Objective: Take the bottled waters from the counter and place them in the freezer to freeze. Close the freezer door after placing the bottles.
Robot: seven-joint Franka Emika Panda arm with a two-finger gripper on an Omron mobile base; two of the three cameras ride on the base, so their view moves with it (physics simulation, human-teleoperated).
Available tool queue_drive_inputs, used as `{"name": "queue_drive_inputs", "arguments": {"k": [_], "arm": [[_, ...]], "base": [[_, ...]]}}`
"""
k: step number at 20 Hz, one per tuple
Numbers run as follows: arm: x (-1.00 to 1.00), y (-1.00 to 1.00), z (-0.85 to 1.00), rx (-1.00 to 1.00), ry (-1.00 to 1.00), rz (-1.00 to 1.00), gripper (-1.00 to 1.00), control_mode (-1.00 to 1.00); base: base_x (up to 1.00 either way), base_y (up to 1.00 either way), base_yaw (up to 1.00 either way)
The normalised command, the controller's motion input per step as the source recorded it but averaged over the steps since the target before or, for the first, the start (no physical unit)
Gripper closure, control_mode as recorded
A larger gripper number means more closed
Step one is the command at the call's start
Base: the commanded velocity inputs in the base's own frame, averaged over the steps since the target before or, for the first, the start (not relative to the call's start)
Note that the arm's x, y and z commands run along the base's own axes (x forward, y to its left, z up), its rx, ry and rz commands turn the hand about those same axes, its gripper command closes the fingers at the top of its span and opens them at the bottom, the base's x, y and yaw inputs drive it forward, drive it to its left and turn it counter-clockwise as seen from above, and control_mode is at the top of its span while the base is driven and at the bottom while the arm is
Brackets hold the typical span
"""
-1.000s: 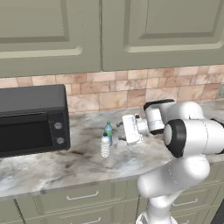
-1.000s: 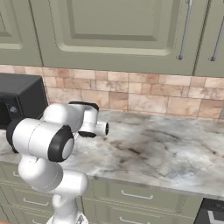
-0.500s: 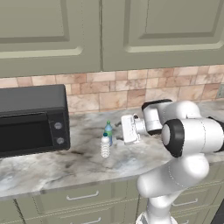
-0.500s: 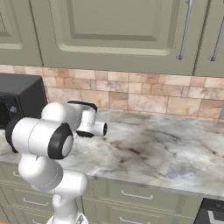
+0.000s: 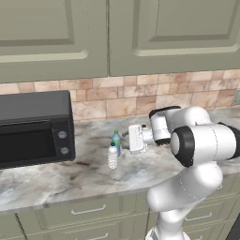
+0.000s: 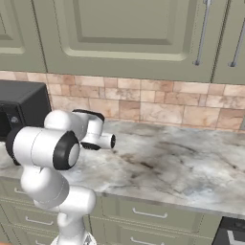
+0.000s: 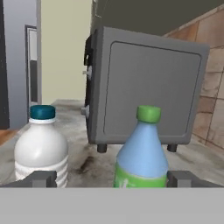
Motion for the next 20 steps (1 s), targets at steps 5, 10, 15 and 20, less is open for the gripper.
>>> {"name": "queue_drive_inputs", "arguments": {"k": [5, 10, 15, 20], "arm": [[0.17, 0.0, -0.09, 0.0, 0.07, -0.05, -1.0, -1.0], [0.17, 0.0, -0.15, 0.0, 0.01, -0.03, -1.0, -1.0], [0.06, 0.0, -0.1, 0.0, 0.0, -0.01, -1.0, -1.0], [0.04, 0.0, -0.14, 0.0, 0.0, 0.0, -1.0, -1.0]], "base": [[0.0, 0.0, 0.0], [0.0, 0.0, 0.0], [0.0, 0.0, 0.0], [0.0, 0.0, 0.0]]}}
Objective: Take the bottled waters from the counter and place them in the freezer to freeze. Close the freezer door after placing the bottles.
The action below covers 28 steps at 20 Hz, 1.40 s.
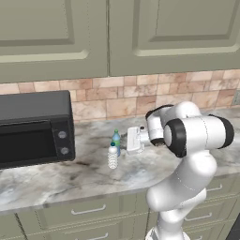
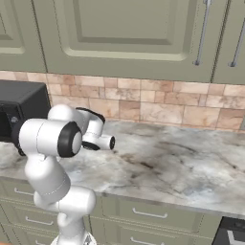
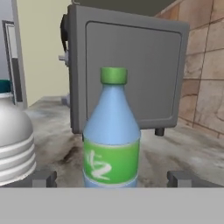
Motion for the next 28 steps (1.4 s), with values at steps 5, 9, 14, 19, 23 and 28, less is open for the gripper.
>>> {"name": "queue_drive_inputs", "arguments": {"k": [5, 9, 14, 19, 23, 28], "arm": [[0.02, 0.02, -0.1, 0.0, 0.0, 0.0, -1.0, -1.0], [0.0, 0.1, 0.0, 0.0, 0.0, 0.0, -1.0, -1.0], [0.0, 0.1, 0.0, 0.0, 0.0, 0.0, -1.0, -1.0], [0.0, 0.17, 0.0, 0.0, 0.0, 0.0, -1.0, -1.0], [0.0, 0.13, 0.0, 0.0, 0.0, 0.0, -1.0, -1.0], [0.0, 0.08, 0.0, 0.0, 0.0, 0.0, -1.0, -1.0]], "base": [[0.0, 0.0, 0.0], [0.0, 0.0, 0.0], [0.0, 0.0, 0.0], [0.0, 0.0, 0.0], [0.0, 0.0, 0.0], [0.0, 0.0, 0.0]]}}
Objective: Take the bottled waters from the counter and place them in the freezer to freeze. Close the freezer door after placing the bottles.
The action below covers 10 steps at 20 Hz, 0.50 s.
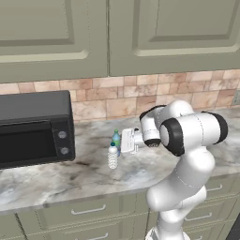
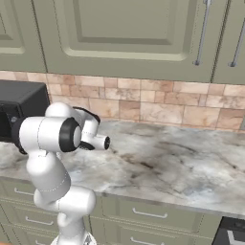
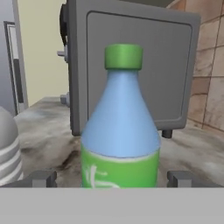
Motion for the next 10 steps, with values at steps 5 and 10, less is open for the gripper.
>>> {"name": "queue_drive_inputs", "arguments": {"k": [5, 10], "arm": [[0.01, 0.1, 0.0, 0.0, 0.0, 0.0, -1.0, -1.0], [0.0, 0.11, 0.0, 0.0, 0.0, 0.0, 1.0, -1.0]], "base": [[0.0, 0.0, 0.0], [0.0, 0.0, 0.0]]}}
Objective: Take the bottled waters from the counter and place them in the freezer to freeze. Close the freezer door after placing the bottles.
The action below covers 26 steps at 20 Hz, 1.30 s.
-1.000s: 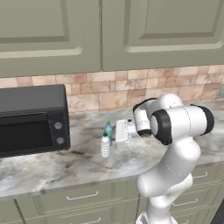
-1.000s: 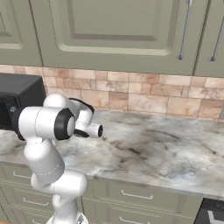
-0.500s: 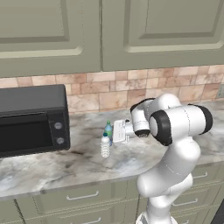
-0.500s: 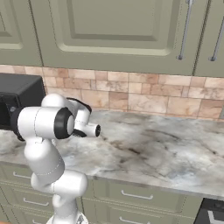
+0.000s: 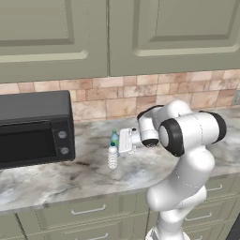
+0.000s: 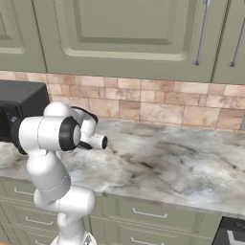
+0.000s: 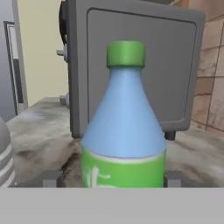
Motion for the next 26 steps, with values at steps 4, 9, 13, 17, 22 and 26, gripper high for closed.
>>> {"name": "queue_drive_inputs", "arguments": {"k": [4, 9, 13, 17, 22, 26], "arm": [[0.0, 0.04, 0.0, 0.0, 0.0, 0.0, 1.0, -1.0], [0.0, -0.13, 0.0, 0.0, 0.0, 0.0, 1.0, -1.0], [0.07, -0.71, 0.06, 0.0, 0.0, 0.0, 1.0, -1.0], [-0.21, -0.84, 0.49, 0.13, 0.0, 0.0, 1.0, -1.0], [-0.7, -0.45, 0.96, 0.2, 0.0, 0.0, 1.0, -1.0], [-0.55, -0.31, 1.0, 0.15, 0.03, 0.0, 1.0, -1.0]], "base": [[0.0, 0.0, 0.0], [0.0, 0.0, 0.0], [0.0, 0.0, 0.0], [0.0, 0.0, 0.0], [0.0, 0.0, 0.0], [0.0, 0.0, 0.0]]}}
